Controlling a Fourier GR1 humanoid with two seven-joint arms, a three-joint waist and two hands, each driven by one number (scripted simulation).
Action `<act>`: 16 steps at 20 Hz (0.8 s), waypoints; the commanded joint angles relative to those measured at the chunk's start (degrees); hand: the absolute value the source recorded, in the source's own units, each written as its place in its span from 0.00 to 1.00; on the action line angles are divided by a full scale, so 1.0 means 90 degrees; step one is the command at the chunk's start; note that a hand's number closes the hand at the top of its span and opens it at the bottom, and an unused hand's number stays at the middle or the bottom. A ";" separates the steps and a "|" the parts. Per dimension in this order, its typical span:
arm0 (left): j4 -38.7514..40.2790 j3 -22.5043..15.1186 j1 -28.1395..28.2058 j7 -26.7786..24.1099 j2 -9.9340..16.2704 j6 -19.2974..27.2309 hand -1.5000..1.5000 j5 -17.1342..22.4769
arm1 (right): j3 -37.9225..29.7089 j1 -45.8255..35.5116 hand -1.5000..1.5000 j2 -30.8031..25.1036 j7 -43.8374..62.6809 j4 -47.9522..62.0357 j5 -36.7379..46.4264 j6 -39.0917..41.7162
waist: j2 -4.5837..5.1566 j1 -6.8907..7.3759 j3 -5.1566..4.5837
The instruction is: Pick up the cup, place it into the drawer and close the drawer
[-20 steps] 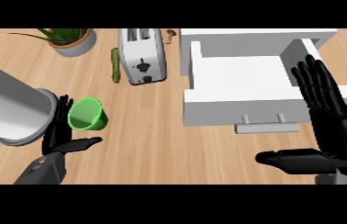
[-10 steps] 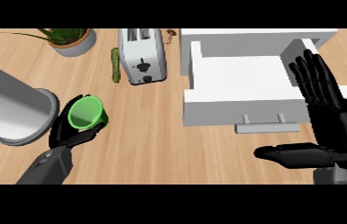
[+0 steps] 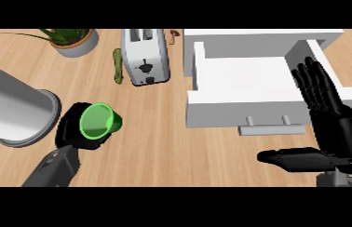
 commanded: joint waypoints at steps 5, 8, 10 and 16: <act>-0.0356 0.0233 0.0128 -0.1060 0.0035 -0.0123 1.00 0.0225 | -0.0232 -0.0049 0.00 -0.0163 0.0205 -0.0216 -0.0273 0.0119 | -0.0029 0.0020 0.0005; -0.0579 0.0139 0.0361 -0.1400 -0.0119 -0.0324 1.00 0.0197 | -0.0392 0.0007 0.00 -0.0303 0.0049 -0.0079 -0.0349 0.0248 | -0.0039 0.0061 0.0010; -0.0649 -0.0010 0.0196 -0.1342 -0.0290 -0.0139 1.00 0.0080 | -0.0387 -0.0343 0.00 -0.0320 0.0319 -0.0020 -0.0333 0.0158 | -0.0033 0.0065 0.0008; -0.1611 -0.0278 -0.0128 -0.0825 -0.0527 0.0075 1.00 0.0130 | -0.0452 -0.0161 0.00 -0.0274 0.0364 -0.0158 -0.0344 0.0087 | -0.0094 0.0170 0.0027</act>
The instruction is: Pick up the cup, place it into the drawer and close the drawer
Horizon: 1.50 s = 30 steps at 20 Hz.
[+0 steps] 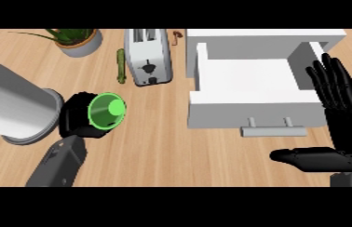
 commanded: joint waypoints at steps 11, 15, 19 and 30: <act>-0.3039 -0.1098 -0.0868 0.1906 -0.0975 0.0982 1.00 -0.0059 | 0.0189 0.0121 0.00 0.0183 0.0015 -0.0044 0.0401 -0.0227 | -0.0051 0.0133 0.0015; -0.3713 -0.1341 -0.1213 0.2807 -0.0904 0.1253 1.00 -0.0115 | -0.0066 0.0126 0.00 -0.0012 -0.0382 0.0297 0.0157 0.0080 | -0.0029 0.0104 0.0014; -0.4100 -0.1660 -0.1834 0.3712 -0.1083 0.1811 1.00 -0.0216 | -0.0205 0.0020 0.00 0.0017 -0.0015 0.0042 -0.0098 -0.0020 | -0.0030 0.0063 0.0012; -0.2263 -0.2703 -0.3826 0.4002 -0.1153 0.3551 1.00 0.0402 | -0.0227 -0.0034 0.00 -0.0025 -0.0307 0.0300 -0.0059 0.0120 | 0.0028 -0.0102 0.0011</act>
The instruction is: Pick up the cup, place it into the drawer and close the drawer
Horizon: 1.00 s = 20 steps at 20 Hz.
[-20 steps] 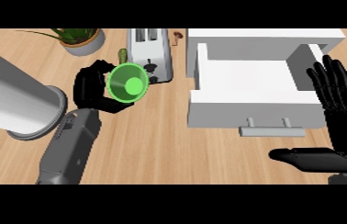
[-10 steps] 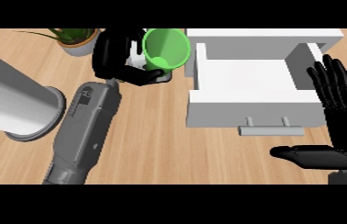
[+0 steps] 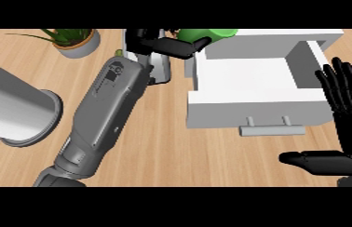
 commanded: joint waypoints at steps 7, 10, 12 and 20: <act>0.1611 -0.0755 -0.1406 0.0221 -0.0011 0.0912 1.00 0.1235 | -0.0155 -0.0237 0.00 -0.0212 -0.0129 0.0352 -0.0195 0.0284 | 0.0034 -0.0119 0.0001; 0.1929 -0.0946 -0.1554 0.0396 -0.0011 0.0877 1.00 0.1363 | 0.0146 -0.0331 0.00 0.0116 0.0178 0.0097 0.0147 -0.0158 | 0.0026 -0.0079 -0.0001; 0.2183 -0.1319 -0.1378 0.0074 -0.0011 0.0967 1.00 0.1481 | 0.0054 0.0003 0.00 0.0050 -0.0320 0.0253 0.0119 0.0083 | 0.0036 -0.0113 0.0002; 0.2395 -0.2475 -0.1613 0.0220 -0.0011 0.1551 1.00 0.2334 | -0.0297 -0.0642 0.00 -0.0285 -0.0147 0.0721 -0.0169 0.0201 | 0.0051 -0.0172 0.0003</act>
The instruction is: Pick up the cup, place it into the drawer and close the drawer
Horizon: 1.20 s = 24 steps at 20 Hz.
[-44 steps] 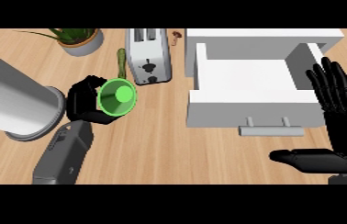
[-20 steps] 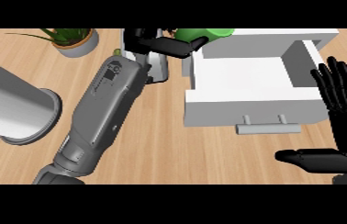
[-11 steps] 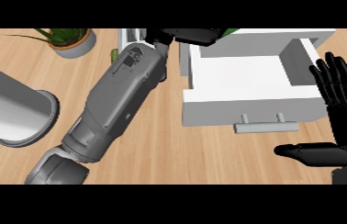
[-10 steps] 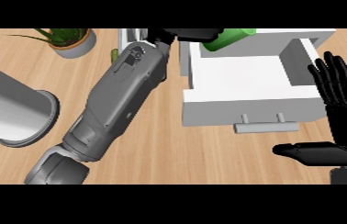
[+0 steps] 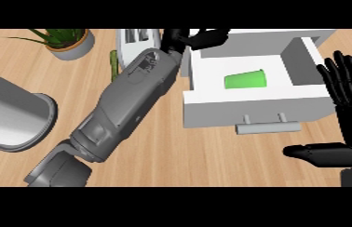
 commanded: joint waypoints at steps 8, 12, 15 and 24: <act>0.0674 -0.1502 -0.0007 0.0207 0.0000 0.0371 0.00 0.0397 | 0.0266 -0.0256 0.00 0.0175 0.0100 -0.0064 -0.0002 -0.0030 | 0.0091 -0.0331 0.0005; 0.0616 -0.2076 -0.0121 0.0723 0.0000 0.0566 0.00 0.0331 | 0.0164 -0.0045 0.00 0.0060 -0.0321 0.0262 0.0119 0.0121 | 0.0060 -0.0239 0.0008; 0.0844 -0.2160 -0.0172 0.0551 0.0000 0.0675 0.00 0.0345 | 0.0304 -0.0296 0.00 0.0085 0.0092 0.0017 0.0149 0.0005 | 0.0069 -0.0230 0.0001; -0.0241 -0.2055 -0.0012 -0.0128 0.0000 0.1295 0.00 0.1040 | 0.0143 -0.0067 1.00 0.0040 0.0455 -0.0459 -0.1422 0.0792 | -0.0010 -0.0085 -0.0001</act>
